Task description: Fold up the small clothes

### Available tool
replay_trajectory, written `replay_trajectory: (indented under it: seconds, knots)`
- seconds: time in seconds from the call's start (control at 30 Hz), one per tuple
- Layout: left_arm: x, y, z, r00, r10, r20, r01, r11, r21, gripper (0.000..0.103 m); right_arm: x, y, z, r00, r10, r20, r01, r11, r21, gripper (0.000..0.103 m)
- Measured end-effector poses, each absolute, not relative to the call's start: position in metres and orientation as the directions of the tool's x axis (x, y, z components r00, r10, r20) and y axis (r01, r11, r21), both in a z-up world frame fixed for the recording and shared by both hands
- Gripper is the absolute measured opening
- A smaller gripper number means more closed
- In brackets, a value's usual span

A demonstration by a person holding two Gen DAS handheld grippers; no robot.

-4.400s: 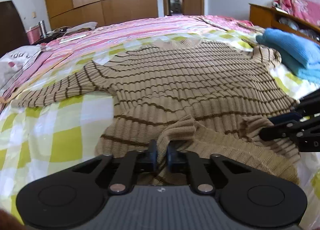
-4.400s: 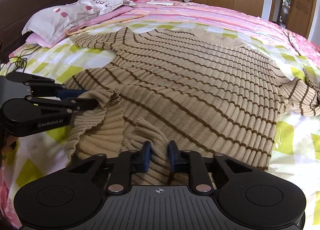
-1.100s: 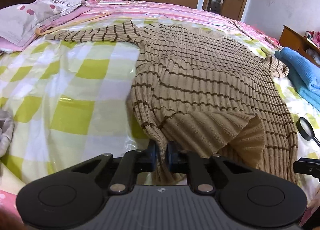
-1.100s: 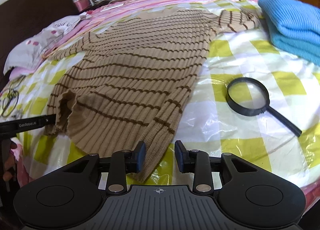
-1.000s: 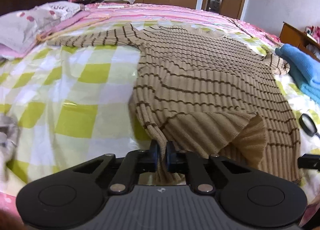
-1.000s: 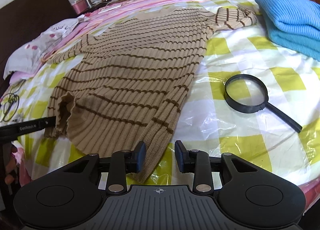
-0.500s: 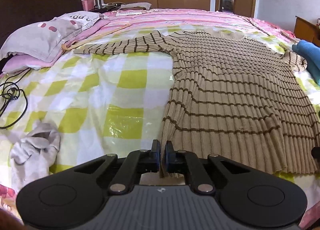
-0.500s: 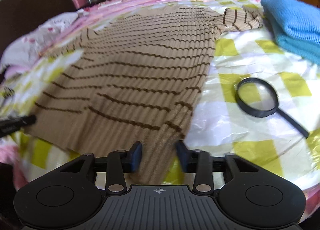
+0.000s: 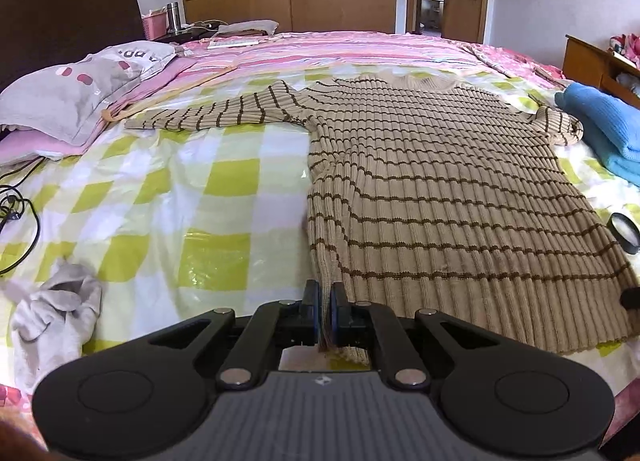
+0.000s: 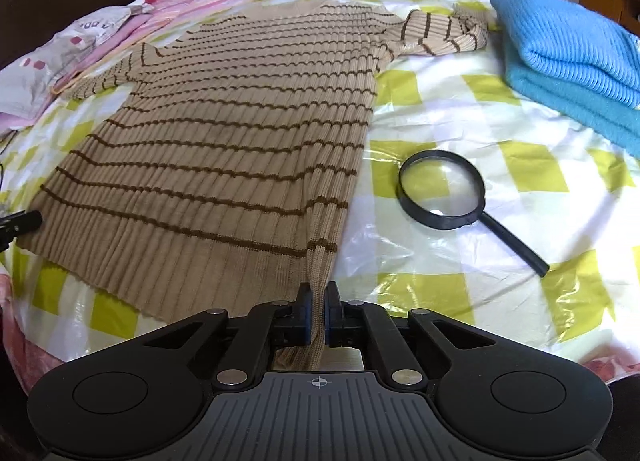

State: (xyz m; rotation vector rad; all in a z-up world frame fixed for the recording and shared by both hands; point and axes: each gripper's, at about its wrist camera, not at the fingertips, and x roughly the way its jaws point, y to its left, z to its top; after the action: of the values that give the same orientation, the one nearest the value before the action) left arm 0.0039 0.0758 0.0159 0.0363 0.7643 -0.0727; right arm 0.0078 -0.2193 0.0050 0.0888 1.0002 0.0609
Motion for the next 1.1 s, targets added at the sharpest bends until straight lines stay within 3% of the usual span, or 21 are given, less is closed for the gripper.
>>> replay_trajectory:
  seconds: [0.03, 0.4, 0.7, 0.83, 1.1]
  knots:
    - [0.003, 0.077, 0.018, 0.722, -0.057, -0.69, 0.077, 0.997, -0.003, 0.014, 0.008, -0.218, 0.006, 0.533, 0.102, -0.84, -0.011, 0.993, 0.114, 0.013]
    - [0.007, 0.058, 0.051, 0.788, -0.112, -0.605, 0.117, 0.993, -0.032, 0.014, 0.005, -0.233, 0.049, 0.65, 0.11, -0.752, 0.017, 0.987, 0.159, 0.014]
    - [0.061, 0.01, 0.048, 0.764, -0.137, -0.63, 0.179, 0.984, 0.003, 0.015, 0.061, -0.26, 0.063, 0.711, 0.091, -0.697, 0.018, 0.989, 0.147, 0.014]
    - [0.093, -0.003, 0.041, 0.76, -0.107, -0.642, 0.154, 0.988, 0.018, 0.016, 0.088, -0.281, 0.071, 0.738, 0.049, -0.673, 0.05, 0.991, 0.127, 0.014]
    - [0.154, -0.016, 0.023, 0.753, 0.005, -0.658, 0.077, 0.993, 0.095, 0.029, 0.153, -0.315, 0.077, 0.758, -0.024, -0.652, 0.12, 0.987, 0.104, 0.014]
